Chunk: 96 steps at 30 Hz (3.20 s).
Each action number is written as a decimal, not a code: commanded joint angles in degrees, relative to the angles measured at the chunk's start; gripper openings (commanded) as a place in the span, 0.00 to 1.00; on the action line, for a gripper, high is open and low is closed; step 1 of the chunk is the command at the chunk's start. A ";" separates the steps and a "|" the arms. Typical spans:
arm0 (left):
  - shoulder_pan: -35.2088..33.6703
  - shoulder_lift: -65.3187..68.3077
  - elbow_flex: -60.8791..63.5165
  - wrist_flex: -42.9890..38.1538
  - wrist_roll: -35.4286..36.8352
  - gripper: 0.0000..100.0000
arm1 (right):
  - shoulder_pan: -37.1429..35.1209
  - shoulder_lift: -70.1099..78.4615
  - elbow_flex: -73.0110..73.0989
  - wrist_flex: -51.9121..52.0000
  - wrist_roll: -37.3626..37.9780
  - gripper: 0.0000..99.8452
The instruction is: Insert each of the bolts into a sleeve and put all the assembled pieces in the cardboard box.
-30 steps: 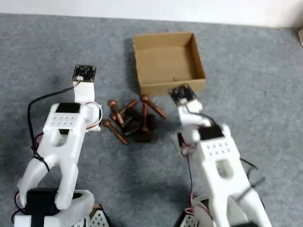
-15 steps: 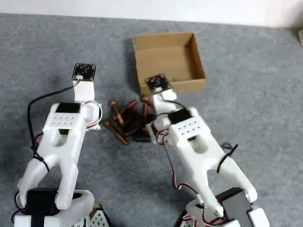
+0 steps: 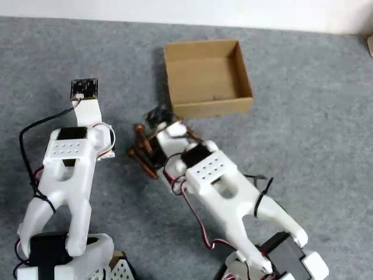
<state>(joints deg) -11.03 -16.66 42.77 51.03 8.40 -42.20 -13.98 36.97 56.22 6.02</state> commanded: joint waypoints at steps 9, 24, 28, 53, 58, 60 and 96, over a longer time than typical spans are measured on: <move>-2.95 -0.48 -0.40 -0.79 0.53 0.01 | -3.91 -0.13 7.25 -11.65 18.37 0.36; -3.21 -0.48 -0.48 -0.79 0.53 0.01 | -3.47 8.92 9.45 -16.66 20.75 0.36; -3.38 -0.48 -0.48 -0.70 0.53 0.01 | -3.03 14.99 7.87 -16.40 20.75 0.36; -3.47 -0.48 -0.31 -0.79 0.53 0.01 | -2.51 15.69 4.44 -15.16 20.66 0.01; -3.47 -0.48 -0.31 -0.79 0.53 0.01 | -1.89 15.60 4.44 -15.08 20.66 0.01; -3.47 -0.48 -0.31 -0.79 0.53 0.01 | -0.75 15.25 4.18 -15.08 20.57 0.01; 12.79 39.25 -57.36 24.70 13.36 0.19 | 14.20 -13.14 17.71 -17.36 10.55 0.00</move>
<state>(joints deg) 0.31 19.21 -0.48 68.88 20.88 -28.75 -27.08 55.25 40.48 17.19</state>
